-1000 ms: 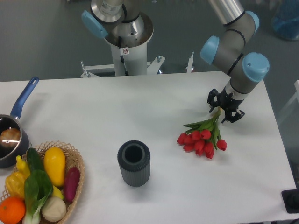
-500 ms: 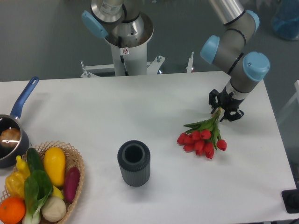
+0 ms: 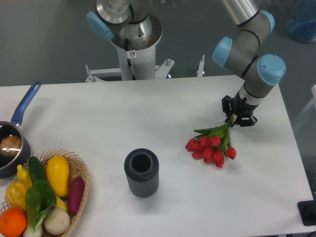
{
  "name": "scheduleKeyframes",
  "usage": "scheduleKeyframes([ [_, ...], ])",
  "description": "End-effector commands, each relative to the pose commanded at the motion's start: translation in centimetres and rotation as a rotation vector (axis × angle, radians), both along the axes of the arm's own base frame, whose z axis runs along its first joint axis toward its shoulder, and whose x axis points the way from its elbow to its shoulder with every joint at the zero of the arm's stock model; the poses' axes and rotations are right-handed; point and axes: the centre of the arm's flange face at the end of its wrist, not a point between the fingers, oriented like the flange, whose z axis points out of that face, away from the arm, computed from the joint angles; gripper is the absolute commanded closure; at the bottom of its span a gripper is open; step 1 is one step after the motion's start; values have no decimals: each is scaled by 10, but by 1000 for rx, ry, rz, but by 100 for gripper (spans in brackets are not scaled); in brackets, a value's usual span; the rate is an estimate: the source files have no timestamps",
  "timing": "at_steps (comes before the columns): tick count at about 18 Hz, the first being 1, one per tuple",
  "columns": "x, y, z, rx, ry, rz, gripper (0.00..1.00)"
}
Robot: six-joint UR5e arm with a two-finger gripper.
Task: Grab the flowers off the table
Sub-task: 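Lift the gripped tulip stems up off the table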
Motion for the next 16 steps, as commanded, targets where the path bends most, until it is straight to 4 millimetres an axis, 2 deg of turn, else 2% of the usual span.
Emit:
scheduleKeyframes([
  [3, 0, 0, 1, 0, 1, 0, 77],
  [4, 0, 0, 1, 0, 1, 2, 83],
  [11, -2, 1, 6, 1, 12, 0, 83],
  [12, -2, 3, 12, 3, 23, -3, 83],
  [14, -4, 7, 38, 17, 60, -7, 83],
  [16, -7, 11, 48, 25, 79, -12, 83],
])
